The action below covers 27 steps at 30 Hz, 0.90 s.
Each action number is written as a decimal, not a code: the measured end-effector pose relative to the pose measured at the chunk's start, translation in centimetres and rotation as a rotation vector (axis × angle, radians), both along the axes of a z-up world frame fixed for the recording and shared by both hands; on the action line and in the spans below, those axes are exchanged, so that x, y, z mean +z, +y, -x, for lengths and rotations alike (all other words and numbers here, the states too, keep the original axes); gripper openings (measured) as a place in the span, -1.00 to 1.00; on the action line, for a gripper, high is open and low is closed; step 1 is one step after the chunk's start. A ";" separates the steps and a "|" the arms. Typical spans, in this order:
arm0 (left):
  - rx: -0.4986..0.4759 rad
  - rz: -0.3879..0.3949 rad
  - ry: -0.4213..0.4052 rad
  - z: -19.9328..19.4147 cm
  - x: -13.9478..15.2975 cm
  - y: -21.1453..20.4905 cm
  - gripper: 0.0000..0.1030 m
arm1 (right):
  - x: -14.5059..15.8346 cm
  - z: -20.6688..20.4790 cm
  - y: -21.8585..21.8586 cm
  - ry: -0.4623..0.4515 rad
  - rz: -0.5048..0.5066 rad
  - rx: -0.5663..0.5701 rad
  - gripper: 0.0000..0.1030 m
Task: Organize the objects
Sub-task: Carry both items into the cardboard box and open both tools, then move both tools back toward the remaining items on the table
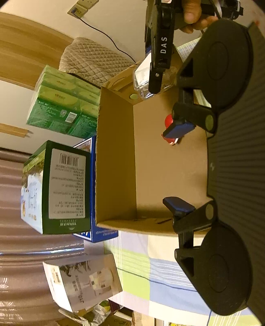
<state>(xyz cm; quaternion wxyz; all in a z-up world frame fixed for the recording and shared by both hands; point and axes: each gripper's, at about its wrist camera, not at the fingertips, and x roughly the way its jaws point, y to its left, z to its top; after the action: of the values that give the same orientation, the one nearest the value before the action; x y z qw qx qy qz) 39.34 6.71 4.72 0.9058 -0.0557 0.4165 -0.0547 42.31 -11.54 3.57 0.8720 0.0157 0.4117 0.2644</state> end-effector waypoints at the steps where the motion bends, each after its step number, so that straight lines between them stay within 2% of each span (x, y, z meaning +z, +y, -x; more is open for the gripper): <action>1: 0.001 0.002 -0.002 0.3 0.1 0.1 0.16 | 0.3 0.1 -0.2 -0.013 -0.005 -0.007 0.42; 8: 0.015 -0.002 -0.023 2.5 1.3 0.7 0.28 | 3.0 2.5 -1.5 -0.090 0.005 -0.008 0.46; 14: 0.040 0.029 -0.051 6.0 2.7 0.8 0.36 | 4.7 7.0 -3.3 -0.112 -0.020 -0.011 0.46; 27: 0.117 0.030 -0.091 17.7 4.9 0.1 0.64 | 6.7 19.1 -8.2 -0.094 -0.077 -0.038 0.47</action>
<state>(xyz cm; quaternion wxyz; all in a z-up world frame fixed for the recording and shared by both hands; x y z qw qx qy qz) 21.60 6.84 9.59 0.9245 -0.0911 0.3699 -0.0105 23.18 -19.77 10.25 0.8938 0.0446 0.3596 0.2640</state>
